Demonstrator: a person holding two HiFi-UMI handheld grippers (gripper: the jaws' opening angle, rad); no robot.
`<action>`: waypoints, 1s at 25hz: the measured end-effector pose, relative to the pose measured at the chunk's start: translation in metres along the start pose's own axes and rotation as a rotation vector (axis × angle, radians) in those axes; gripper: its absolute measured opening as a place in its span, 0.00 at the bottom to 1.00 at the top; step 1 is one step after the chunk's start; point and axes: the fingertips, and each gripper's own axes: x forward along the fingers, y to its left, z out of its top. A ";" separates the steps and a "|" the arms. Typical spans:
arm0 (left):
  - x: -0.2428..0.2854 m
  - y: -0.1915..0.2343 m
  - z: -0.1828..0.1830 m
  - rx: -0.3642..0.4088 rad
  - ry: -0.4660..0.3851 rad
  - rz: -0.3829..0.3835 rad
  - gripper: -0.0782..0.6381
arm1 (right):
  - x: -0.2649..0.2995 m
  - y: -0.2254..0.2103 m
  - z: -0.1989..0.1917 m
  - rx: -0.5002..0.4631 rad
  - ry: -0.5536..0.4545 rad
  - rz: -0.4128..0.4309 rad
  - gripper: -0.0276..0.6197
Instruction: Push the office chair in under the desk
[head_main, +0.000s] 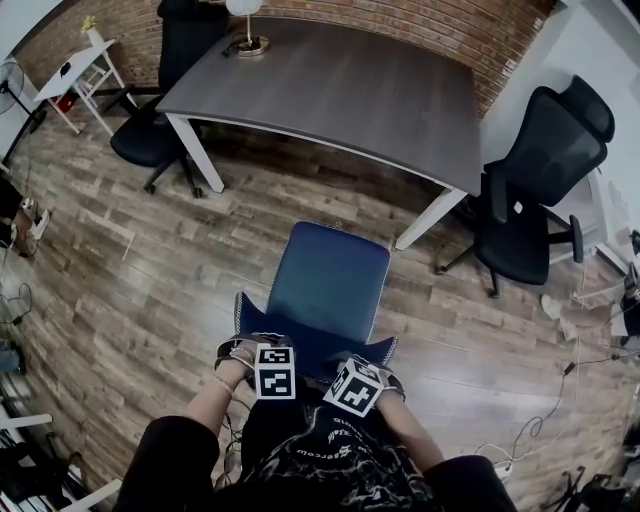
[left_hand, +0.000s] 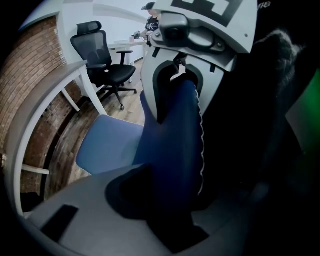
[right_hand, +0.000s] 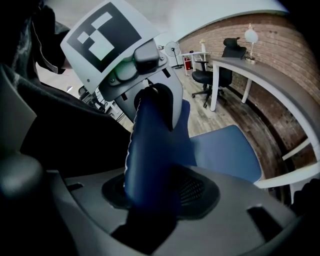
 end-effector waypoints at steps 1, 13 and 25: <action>0.000 0.001 0.000 0.000 0.000 -0.001 0.32 | 0.000 -0.001 0.001 -0.001 -0.002 0.002 0.33; -0.005 0.023 -0.004 0.012 -0.005 0.024 0.32 | -0.001 -0.021 0.014 -0.001 -0.033 -0.043 0.33; -0.008 0.050 0.004 0.027 -0.010 0.035 0.32 | -0.009 -0.047 0.019 0.004 -0.044 -0.060 0.32</action>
